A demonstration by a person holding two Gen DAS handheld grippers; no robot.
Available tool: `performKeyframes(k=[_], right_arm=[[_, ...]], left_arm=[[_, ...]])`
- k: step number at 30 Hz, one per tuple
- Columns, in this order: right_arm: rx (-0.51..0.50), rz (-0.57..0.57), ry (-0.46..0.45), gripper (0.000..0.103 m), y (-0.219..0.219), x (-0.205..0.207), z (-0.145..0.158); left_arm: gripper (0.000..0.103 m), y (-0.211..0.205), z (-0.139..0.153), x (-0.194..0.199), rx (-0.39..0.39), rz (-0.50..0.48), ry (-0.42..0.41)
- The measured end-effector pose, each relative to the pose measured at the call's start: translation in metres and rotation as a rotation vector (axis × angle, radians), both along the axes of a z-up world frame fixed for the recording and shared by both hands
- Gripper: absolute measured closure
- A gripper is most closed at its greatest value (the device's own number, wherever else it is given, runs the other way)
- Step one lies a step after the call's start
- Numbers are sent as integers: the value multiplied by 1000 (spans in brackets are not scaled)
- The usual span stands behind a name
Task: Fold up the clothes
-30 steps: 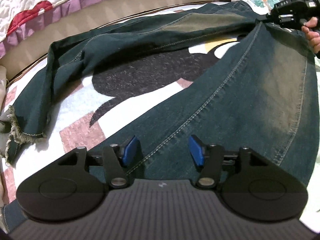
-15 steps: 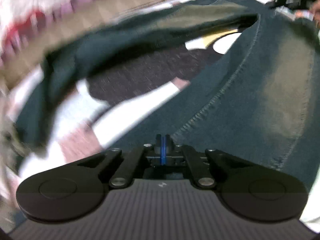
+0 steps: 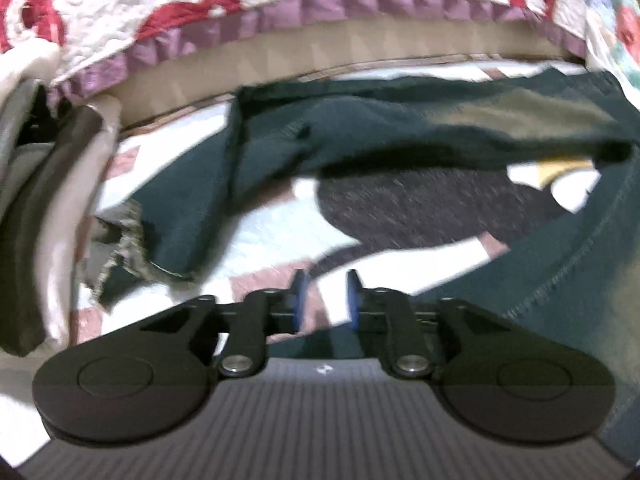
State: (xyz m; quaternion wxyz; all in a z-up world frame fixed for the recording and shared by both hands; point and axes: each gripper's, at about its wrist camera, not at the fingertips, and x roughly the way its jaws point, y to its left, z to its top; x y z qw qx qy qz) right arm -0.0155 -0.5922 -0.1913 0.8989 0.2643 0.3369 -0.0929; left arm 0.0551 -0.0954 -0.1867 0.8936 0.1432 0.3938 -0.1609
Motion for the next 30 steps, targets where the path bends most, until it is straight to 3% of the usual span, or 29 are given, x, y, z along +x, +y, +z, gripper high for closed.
performKeyframes(k=[5, 9, 12, 15, 19, 28, 29, 30], right_arm=[[-287, 476, 18, 60, 84, 62, 10], [-422, 677, -28, 56, 135, 86, 12], [-448, 799, 40, 56, 155, 100, -8], [-512, 871, 49, 55, 161, 94, -21], [-576, 770, 65, 55, 150, 102, -32], [-617, 752, 34, 45, 136, 100, -38], [-623, 744, 26, 47, 135, 100, -39], [-629, 737, 18, 47, 134, 100, -41]], left_arm=[[56, 13, 9, 20, 34, 61, -58], [50, 21, 13, 40, 85, 82, -61], [50, 29, 11, 47, 49, 71, -93], [50, 29, 3, 56, 57, 79, -92], [49, 26, -9, 80, 119, 103, -72], [45, 14, -16, 135, 272, 81, -71], [56, 13, -16, 139, 281, 76, -53], [96, 12, -13, 141, 286, 65, -35]])
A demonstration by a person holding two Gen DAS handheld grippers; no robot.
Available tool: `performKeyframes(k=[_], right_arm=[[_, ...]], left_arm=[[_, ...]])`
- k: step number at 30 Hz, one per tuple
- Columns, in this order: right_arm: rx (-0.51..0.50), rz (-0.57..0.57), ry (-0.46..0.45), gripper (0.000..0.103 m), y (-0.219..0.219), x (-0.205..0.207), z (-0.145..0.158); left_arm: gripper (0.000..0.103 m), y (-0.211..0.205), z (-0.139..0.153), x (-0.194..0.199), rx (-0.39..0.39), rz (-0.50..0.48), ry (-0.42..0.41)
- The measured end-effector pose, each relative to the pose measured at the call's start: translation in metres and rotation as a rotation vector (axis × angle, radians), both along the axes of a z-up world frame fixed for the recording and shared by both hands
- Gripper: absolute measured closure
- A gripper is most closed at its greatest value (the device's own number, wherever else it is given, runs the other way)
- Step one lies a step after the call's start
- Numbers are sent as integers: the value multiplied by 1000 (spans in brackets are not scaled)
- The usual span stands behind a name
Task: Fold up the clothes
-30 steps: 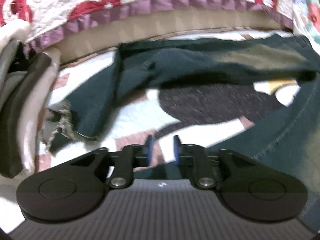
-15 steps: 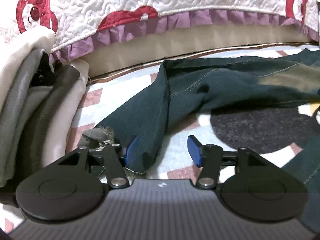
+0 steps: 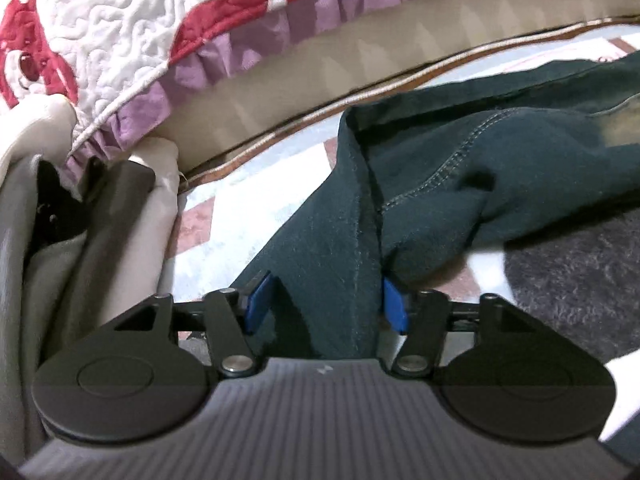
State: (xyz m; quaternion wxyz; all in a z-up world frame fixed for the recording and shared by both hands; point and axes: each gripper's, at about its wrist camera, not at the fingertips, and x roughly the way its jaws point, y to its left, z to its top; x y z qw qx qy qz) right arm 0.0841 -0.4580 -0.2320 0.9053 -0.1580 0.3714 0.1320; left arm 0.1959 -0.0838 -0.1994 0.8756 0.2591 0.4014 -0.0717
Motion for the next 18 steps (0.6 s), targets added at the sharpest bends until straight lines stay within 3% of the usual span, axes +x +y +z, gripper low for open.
performKeyframes(k=[1, 2, 3, 4, 5, 8, 12, 15, 18], right_arm=[[0, -11, -15, 50, -3, 1, -1], [4, -6, -30, 76, -5, 1, -1], [11, 15, -32, 90, -6, 2, 0], [0, 33, -41, 95, -9, 1, 6], [-11, 51, -50, 97, -12, 0, 12], [113, 14, -106, 99, -40, -7, 40], [218, -71, -75, 99, -67, -2, 44], [227, -63, -6, 99, -59, 3, 30], [171, -51, 22, 98, -44, 4, 19]], left_arm=[[97, -2, 5, 0, 8, -11, 14], [97, -4, 18, -5, 19, -32, 11], [98, -5, 33, -11, 24, -60, -2], [98, -5, 52, -18, 34, -87, -19], [98, -2, 77, -22, 56, -105, -41], [98, 14, 139, -17, 85, -69, -86], [97, 44, 182, 21, 11, 36, 32], [93, 35, 156, 30, 128, -24, 80], [91, 26, 131, 23, 145, -77, 37]])
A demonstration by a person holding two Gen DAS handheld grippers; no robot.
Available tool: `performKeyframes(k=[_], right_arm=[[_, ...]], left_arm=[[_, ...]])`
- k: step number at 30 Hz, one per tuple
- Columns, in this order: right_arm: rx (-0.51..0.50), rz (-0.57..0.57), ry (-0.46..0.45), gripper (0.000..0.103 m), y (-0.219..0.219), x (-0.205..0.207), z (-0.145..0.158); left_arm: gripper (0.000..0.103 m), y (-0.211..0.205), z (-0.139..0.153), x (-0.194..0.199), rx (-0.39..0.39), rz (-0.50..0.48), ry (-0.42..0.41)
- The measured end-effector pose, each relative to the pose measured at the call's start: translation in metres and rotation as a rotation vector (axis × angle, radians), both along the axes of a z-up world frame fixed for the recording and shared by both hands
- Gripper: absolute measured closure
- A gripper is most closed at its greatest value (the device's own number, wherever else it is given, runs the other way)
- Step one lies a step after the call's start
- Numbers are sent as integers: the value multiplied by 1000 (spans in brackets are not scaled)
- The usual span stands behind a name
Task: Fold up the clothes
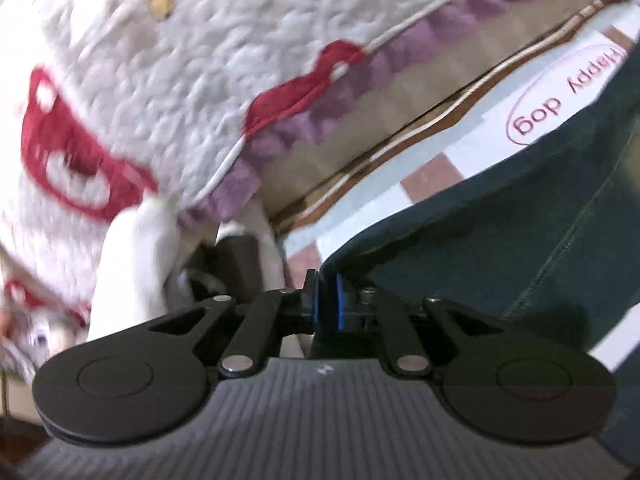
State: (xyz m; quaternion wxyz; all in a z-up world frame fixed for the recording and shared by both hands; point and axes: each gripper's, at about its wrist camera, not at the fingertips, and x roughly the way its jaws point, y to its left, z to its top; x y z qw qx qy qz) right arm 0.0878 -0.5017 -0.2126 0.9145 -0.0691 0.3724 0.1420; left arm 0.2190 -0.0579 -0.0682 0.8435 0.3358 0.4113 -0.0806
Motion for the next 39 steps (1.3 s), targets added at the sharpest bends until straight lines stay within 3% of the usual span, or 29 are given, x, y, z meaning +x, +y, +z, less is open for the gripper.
performKeyframes(k=[2, 6, 13, 15, 17, 20, 23, 29, 31, 34, 36, 39], right_arm=[[-7, -4, 11, 97, 4, 0, -5], [-2, 1, 23, 95, 6, -1, -9], [-14, 6, 39, 90, 10, -1, -13], [-12, 0, 44, 90, 10, -2, -12], [-14, -6, 48, 89, 11, -2, -13], [-18, -11, 52, 89, 11, -3, -15], [-17, -11, 52, 89, 10, -5, -15], [-2, -13, 44, 85, 9, -6, -15], [13, -6, 45, 82, 8, -7, -15], [30, -10, 44, 82, 6, -7, -16], [36, -13, 43, 82, 6, -7, -16], [32, -20, 38, 82, 7, -7, -15]], left_arm=[[82, -4, -15, -4, -9, -22, -24], [66, 22, -27, -5, -192, 110, -118], [57, 82, -61, -36, -602, 428, 99], [46, 88, -81, -53, -659, 516, 97], [45, 88, -101, -61, -641, 571, 94], [45, 92, -121, -62, -686, 656, 135], [38, 92, -124, -63, -690, 741, 76], [31, 59, -130, -52, -516, 624, 24], [30, 56, -131, -50, -489, 612, 12], [29, 56, -128, -61, -407, 656, -72], [29, 64, -124, -72, -446, 707, -80], [31, 89, -118, -85, -614, 818, -75]])
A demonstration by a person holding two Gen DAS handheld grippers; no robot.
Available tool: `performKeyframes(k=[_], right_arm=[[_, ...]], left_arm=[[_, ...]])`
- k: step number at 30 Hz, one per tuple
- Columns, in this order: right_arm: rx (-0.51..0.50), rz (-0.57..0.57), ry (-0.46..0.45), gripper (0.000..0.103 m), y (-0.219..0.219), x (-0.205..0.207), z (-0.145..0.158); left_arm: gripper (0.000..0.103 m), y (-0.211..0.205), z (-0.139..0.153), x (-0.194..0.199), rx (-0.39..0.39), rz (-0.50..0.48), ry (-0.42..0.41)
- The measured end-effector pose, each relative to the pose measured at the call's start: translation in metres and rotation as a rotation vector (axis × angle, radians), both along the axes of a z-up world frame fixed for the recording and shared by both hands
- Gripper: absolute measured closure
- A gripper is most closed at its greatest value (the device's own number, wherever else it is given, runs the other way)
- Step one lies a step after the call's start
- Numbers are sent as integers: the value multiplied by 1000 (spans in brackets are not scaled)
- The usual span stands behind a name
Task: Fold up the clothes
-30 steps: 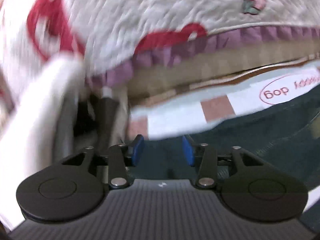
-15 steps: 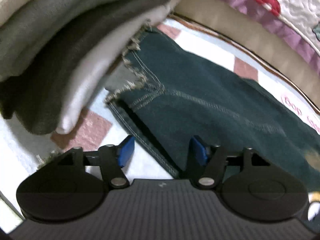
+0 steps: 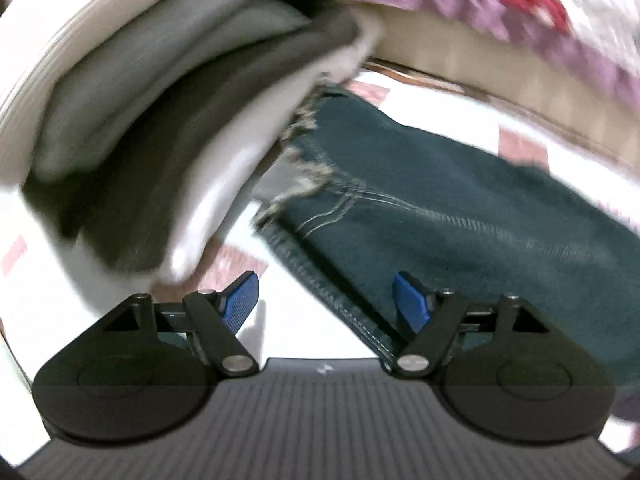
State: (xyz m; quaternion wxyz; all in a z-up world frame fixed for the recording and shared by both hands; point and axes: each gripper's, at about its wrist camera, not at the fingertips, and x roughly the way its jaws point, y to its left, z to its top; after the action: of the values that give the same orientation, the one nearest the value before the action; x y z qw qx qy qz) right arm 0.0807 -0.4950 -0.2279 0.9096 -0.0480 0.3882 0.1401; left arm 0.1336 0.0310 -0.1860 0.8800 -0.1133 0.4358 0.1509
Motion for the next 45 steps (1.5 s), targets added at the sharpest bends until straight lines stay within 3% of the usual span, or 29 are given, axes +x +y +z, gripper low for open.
performKeyframes(k=[2, 5, 11, 17, 23, 27, 29, 34, 35, 37, 39, 40, 41, 43, 45], right_arm=[[-4, -4, -6, 82, 1, 0, 1], [-13, -20, 2, 82, 0, 1, 1], [-16, -28, 8, 82, 1, 1, 0], [-19, -28, 8, 81, 1, 1, -1], [-23, -27, 7, 79, 3, 0, -2], [-26, -24, 10, 78, 4, 0, -1], [-28, -22, 12, 75, 4, 0, -1], [-29, -18, 15, 73, 5, 0, -1], [-28, -18, 15, 72, 5, 0, -1], [-25, -17, 15, 72, 4, 0, -2], [-21, -17, 14, 71, 4, 0, -2], [-19, -17, 13, 71, 3, 0, -2], [-16, -17, 12, 71, 3, 0, -2], [-11, -17, 10, 71, 2, -1, -3], [-7, -15, 8, 71, 1, -1, -3]], left_arm=[[37, 12, 1, -5, -51, 45, 0], [64, 17, 1, -10, -38, 48, 14], [65, 13, -10, 4, 22, -8, 3], [53, 21, -20, 16, 38, 34, -10], [36, 17, -25, 28, 147, 17, -15], [16, 22, -29, 37, 105, 83, -10], [13, 25, -30, 38, 71, 118, -6], [7, 23, -35, 41, 75, 138, -19], [9, 22, -35, 41, 72, 131, -29], [26, 20, -34, 40, 77, 101, -47], [69, 11, -29, 41, 126, -19, -51], [77, 7, -27, 41, 151, -79, -53], [96, 3, -24, 42, 177, -123, -51], [96, 0, -15, 45, 220, -135, -33], [96, 2, 9, 38, 229, -92, -79]])
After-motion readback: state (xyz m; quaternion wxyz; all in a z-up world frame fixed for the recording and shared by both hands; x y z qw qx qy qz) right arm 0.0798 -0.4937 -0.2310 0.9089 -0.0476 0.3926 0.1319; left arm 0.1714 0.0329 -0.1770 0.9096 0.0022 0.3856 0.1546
